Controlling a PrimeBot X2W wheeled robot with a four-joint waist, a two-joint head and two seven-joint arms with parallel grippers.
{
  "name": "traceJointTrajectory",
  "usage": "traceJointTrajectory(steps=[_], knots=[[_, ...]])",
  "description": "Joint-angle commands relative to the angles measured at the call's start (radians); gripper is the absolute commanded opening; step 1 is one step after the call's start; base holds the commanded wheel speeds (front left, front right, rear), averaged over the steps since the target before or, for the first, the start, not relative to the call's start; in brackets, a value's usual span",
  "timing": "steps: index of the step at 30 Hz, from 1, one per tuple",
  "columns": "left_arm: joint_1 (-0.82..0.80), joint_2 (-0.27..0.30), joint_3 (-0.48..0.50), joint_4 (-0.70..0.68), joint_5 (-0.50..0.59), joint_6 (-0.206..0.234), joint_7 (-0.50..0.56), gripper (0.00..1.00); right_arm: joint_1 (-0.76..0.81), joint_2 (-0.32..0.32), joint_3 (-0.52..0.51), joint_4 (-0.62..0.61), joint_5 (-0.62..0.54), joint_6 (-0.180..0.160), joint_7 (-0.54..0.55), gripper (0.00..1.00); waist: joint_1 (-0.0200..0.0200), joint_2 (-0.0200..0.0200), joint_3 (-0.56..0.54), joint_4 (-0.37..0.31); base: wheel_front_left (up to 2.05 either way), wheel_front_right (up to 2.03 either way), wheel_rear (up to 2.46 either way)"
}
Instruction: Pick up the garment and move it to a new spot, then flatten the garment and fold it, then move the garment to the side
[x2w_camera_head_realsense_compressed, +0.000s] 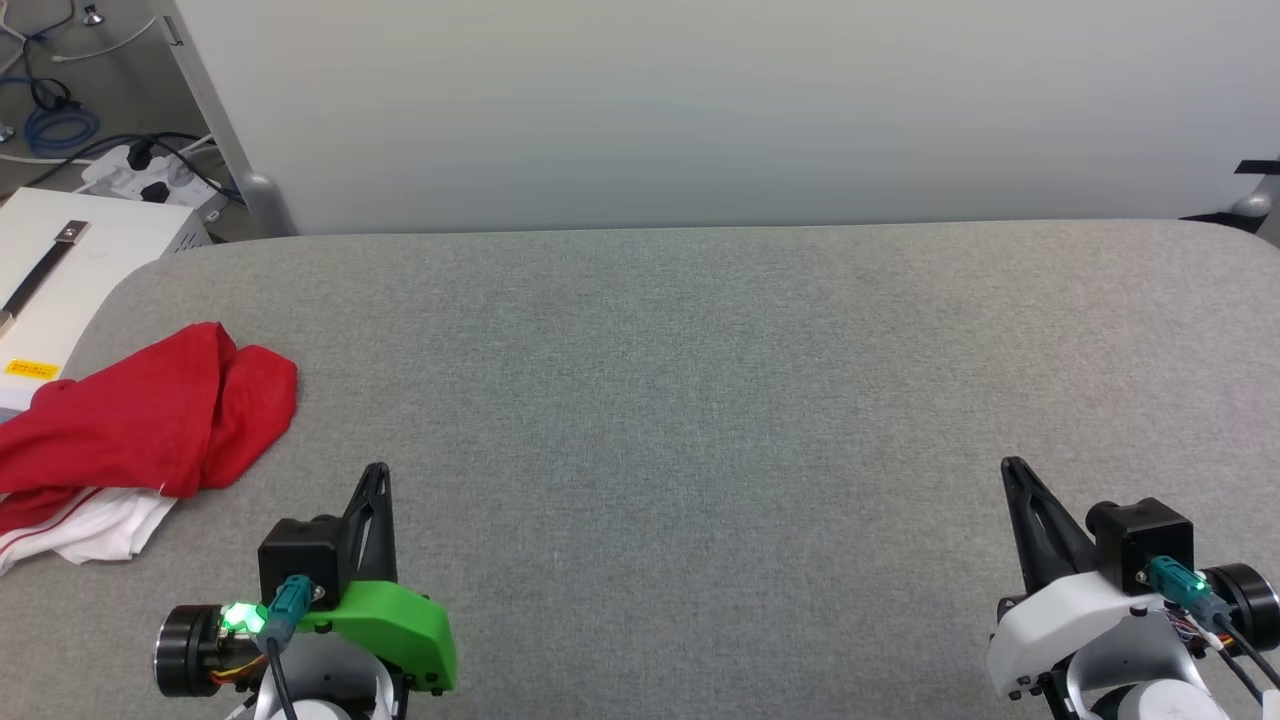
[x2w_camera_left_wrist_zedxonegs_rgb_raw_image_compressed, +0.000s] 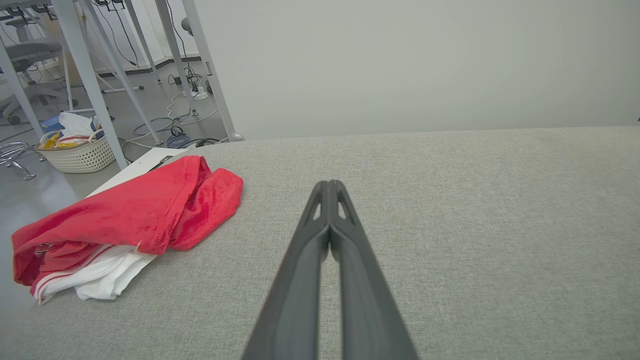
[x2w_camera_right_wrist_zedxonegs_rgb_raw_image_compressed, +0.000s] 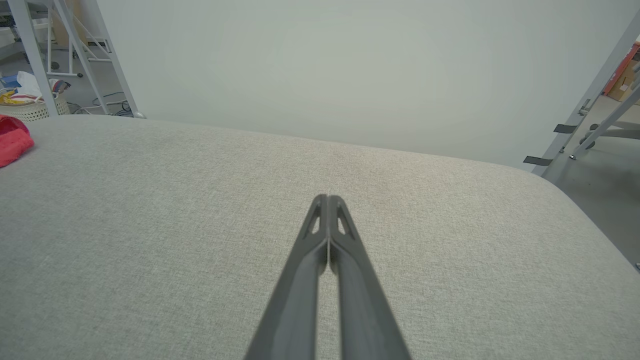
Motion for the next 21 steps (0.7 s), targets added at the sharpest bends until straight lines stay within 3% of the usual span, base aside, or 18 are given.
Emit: traceJointTrajectory(steps=[1, 21], knots=[[-0.018, -0.005, 0.001, -0.002, 0.010, -0.004, -0.001, 0.00, -0.016, 0.000, 0.001, 0.002, -0.010, -0.001, 0.003, 0.00, 0.0000, 0.0000, 0.000, 0.000, 0.00, 0.00, 0.00], [-0.018, -0.005, 0.001, -0.002, 0.010, -0.004, -0.001, 0.00, -0.016, 0.000, 0.001, 0.002, -0.010, -0.001, 0.003, 0.00, 0.0000, 0.0000, 0.000, 0.000, 0.00, 0.00, 0.00]])
